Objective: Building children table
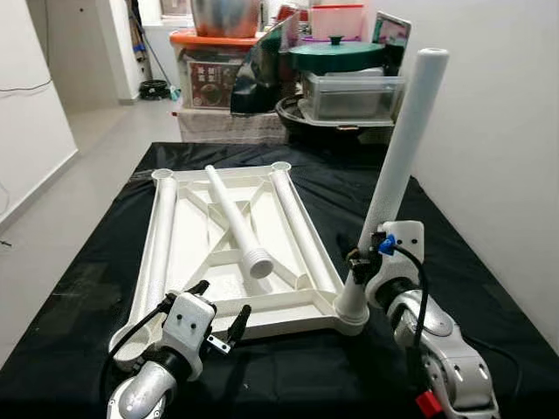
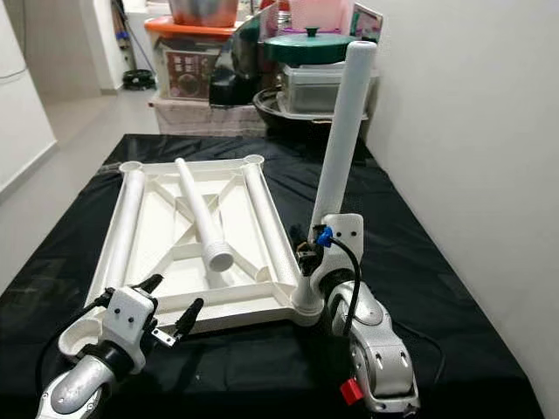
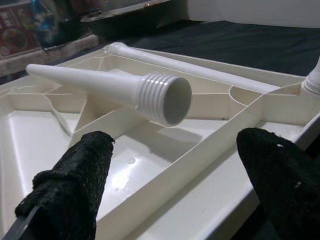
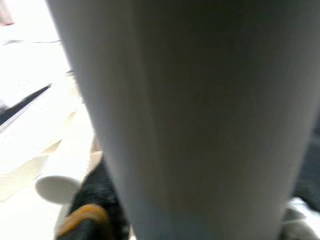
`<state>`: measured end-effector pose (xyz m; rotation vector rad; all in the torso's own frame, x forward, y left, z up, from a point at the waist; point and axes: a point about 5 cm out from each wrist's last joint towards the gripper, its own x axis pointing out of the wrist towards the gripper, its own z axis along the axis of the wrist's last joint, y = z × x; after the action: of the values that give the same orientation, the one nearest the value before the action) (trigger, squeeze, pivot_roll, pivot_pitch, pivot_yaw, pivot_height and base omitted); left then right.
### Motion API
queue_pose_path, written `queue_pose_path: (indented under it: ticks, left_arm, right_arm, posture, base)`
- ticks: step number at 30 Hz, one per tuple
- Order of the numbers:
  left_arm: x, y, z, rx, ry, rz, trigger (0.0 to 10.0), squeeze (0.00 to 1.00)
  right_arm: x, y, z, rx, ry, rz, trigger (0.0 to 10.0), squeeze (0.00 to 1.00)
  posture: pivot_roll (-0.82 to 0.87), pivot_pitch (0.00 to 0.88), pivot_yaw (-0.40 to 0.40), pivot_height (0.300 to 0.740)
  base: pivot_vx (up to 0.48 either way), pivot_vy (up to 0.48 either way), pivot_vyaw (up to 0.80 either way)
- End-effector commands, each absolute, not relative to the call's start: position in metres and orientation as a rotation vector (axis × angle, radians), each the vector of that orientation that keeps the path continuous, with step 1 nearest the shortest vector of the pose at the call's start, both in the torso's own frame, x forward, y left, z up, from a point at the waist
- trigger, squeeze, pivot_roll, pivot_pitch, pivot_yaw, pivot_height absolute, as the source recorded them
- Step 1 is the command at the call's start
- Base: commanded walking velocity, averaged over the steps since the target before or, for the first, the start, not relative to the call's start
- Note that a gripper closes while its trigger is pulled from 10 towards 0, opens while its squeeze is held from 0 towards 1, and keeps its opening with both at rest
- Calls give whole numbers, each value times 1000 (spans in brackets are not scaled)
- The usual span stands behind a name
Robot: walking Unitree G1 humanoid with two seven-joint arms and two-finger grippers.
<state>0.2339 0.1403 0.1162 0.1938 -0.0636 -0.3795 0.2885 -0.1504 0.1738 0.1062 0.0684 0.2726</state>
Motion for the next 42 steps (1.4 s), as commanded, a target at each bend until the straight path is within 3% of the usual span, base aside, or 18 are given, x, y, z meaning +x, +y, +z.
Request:
queue_pose_path:
  ticks: [1,8,9,10,12,13,17,21,24,28,29,31,32,33,35,36,38,42]
  left_arm:
    - [233,141,113,206,-54,-378,10000,0]
    - [233,141,111,201,-52,-377,10000,0]
    - [234,142,112,208,-60,-372,10000,0]
    - [235,142,113,211,-63,-369,10000,0]
    - [235,143,113,212,-64,-367,10000,0]
    - [235,143,113,213,-64,-366,10000,0]
    - [233,143,112,213,-60,-366,10000,0]
    - [233,142,113,213,-60,-372,10000,0]
    - [234,142,113,216,-62,-374,10000,0]
    - [235,143,113,217,-63,-373,10000,0]
    - [235,143,113,217,-63,-373,10000,0]
    - [235,142,113,217,-63,-375,10000,0]
    - [235,141,113,217,-63,-379,10000,0]
    - [235,140,113,217,-63,-381,10000,0]
    - [235,139,114,216,-65,-382,10000,0]
    - [236,140,114,216,-67,-381,10000,0]
    - [236,140,114,216,-68,-379,10000,0]
    - [235,140,114,216,-69,-381,10000,0]
  right_arm:
    - [293,-155,179,118,84,325,10000,0]
    - [287,-161,203,82,11,628,10000,0]
    - [273,-162,188,10,102,819,9059,0]
    - [268,-162,183,6,136,867,5608,0]
    - [266,-162,180,7,154,894,5608,0]
    - [268,-161,179,45,154,873,0,0]
    - [288,-167,168,109,155,599,0,0]
    - [296,-177,136,223,223,120,0,0]
    - [283,-168,125,273,241,22,0,0]
    - [280,-160,127,261,226,72,0,0]
    - [279,-156,129,244,221,102,10000,0]
    - [278,-148,136,246,199,173,10000,0]
    - [278,-142,145,263,154,250,10000,737]
    - [277,-138,151,278,123,296,10000,1000]
    - [279,-137,158,265,101,355,10000,1000]
    - [281,-138,167,248,71,420,10000,0]
    - [282,-139,173,234,55,461,10000,0]
    - [268,-145,188,119,27,803,10000,0]
  posture:
    - [69,0,-54,740]
    - [70,0,-63,740]
    - [81,0,-73,740]
    - [81,0,-73,740]
    - [81,0,-73,740]
    - [81,0,-73,740]
    - [81,0,-70,740]
    - [76,0,-65,740]
    - [76,0,-65,740]
    - [73,0,-60,740]
    - [73,0,-60,740]
    - [70,0,-57,740]
    - [70,0,-57,740]
    - [70,0,-57,740]
    - [70,0,-60,740]
    - [73,0,-61,740]
    - [73,0,-61,740]
    - [78,0,-63,740]
  base:
    - [0,0,0]
    - [0,0,0]
    - [0,0,0]
    - [0,0,0]
    - [0,0,0]
    - [0,0,0]
    - [0,0,0]
    - [0,0,0]
    - [0,0,0]
    - [0,0,0]
    - [0,0,0]
    - [0,0,0]
    - [0,0,0]
    - [0,0,0]
    - [0,0,0]
    - [0,0,0]
    - [0,0,0]
    - [0,0,0]
